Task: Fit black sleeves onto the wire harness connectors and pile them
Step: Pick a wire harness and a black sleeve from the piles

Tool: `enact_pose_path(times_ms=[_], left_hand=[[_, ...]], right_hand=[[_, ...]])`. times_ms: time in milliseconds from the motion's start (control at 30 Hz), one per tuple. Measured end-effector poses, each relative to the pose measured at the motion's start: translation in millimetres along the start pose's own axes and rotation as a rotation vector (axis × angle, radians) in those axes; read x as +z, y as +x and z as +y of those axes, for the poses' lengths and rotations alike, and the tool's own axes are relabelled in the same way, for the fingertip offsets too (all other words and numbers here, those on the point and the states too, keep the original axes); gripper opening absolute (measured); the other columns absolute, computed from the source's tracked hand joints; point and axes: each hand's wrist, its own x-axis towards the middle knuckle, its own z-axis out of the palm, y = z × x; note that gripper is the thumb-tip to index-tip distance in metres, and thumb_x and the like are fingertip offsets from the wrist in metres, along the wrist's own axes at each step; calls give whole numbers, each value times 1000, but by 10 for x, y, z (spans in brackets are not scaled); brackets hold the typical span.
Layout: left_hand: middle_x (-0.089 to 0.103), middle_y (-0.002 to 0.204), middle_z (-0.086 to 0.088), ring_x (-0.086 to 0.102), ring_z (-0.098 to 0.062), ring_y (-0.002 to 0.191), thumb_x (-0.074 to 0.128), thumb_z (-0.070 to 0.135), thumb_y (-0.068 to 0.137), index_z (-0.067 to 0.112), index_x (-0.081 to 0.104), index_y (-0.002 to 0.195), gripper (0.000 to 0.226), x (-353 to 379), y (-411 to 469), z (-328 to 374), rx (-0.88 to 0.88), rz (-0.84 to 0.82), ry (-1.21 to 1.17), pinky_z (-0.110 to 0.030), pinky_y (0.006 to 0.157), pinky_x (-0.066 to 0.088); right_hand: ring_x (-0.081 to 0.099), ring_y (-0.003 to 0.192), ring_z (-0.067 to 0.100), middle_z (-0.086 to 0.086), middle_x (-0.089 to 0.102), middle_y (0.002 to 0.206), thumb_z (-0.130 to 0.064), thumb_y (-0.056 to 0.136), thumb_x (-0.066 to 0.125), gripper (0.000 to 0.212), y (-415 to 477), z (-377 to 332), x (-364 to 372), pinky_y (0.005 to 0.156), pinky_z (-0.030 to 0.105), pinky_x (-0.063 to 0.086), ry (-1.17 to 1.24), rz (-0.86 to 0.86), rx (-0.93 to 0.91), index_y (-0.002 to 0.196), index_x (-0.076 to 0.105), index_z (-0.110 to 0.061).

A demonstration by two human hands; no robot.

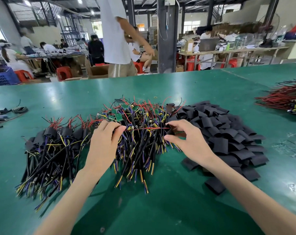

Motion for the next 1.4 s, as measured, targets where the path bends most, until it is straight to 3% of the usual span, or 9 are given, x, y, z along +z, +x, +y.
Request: enact_pose_path(times_ms=[167, 267, 433, 533, 667, 867, 1067, 1233, 1400], left_hand=[[53, 83, -3, 50, -26, 75, 58, 18, 91, 5, 67, 94, 16, -11, -5, 30, 14, 3, 5, -35, 77, 38], [58, 85, -8, 53, -29, 75, 59, 18, 89, 3, 68, 93, 18, -6, -20, 62, 59, -8, 21, -41, 80, 41], [63, 83, -4, 54, -26, 76, 57, 31, 90, 7, 69, 91, 27, 26, -61, 139, 110, -3, 65, -29, 86, 30], [66, 81, 5, 55, -20, 77, 59, 38, 87, 14, 67, 87, 25, 45, -68, 222, 51, -61, -28, -22, 81, 31], [64, 65, 10, 56, -6, 61, 71, 20, 81, 20, 62, 82, 9, 116, -115, 299, -72, -177, -318, -14, 62, 41], [71, 87, 6, 63, -4, 76, 80, 17, 73, 28, 63, 93, 29, 127, -129, 248, -200, -428, -530, -12, 75, 47], [73, 76, 1, 68, -10, 73, 69, 13, 84, 18, 63, 88, 9, 131, -121, 264, -204, -424, -558, -18, 76, 49], [73, 79, 7, 67, -4, 77, 69, 13, 84, 21, 65, 84, 9, 124, -119, 280, -206, -400, -550, -11, 75, 45], [72, 77, 6, 67, -4, 74, 67, 11, 86, 21, 65, 83, 11, 117, -123, 288, -224, -380, -583, -17, 75, 50]], right_hand=[[58, 88, 0, 2, 62, 103, -10, 77, 75, 34, 5, 8, -11, 80, 3, 38, 7, 3, -1, 110, 65, -13], [59, 94, 12, 0, 60, 103, -12, 77, 75, 35, 0, 19, -29, 91, 20, 43, -68, -6, -49, 111, 65, -15], [55, 97, 26, 3, 59, 101, -20, 76, 76, 38, -40, 37, 1, 91, 36, 39, -547, 1, -307, 111, 66, -13], [57, 93, 30, 3, 61, 94, -24, 70, 80, 36, -75, 0, 53, 90, 41, 40, -681, 32, -418, 103, 68, -13], [57, 86, 32, 7, 60, 93, -21, 71, 80, 37, -127, -70, 146, 79, 42, 49, -647, -28, -474, 103, 67, -9], [57, 80, 30, 8, 58, 96, -19, 78, 74, 33, -167, -121, 185, 70, 41, 52, -585, -106, -434, 108, 65, -8], [59, 80, 27, 5, 52, 110, -23, 89, 63, 40, -172, -108, 183, 67, 42, 52, -519, -155, -326, 128, 55, -19], [61, 90, 32, 4, 55, 118, -23, 91, 59, 42, -156, -73, 185, 76, 46, 51, -513, -202, -330, 132, 51, -17], [61, 93, 29, 2, 56, 121, -23, 93, 57, 39, -162, -39, 187, 80, 44, 51, -473, -253, -356, 130, 51, -16]])
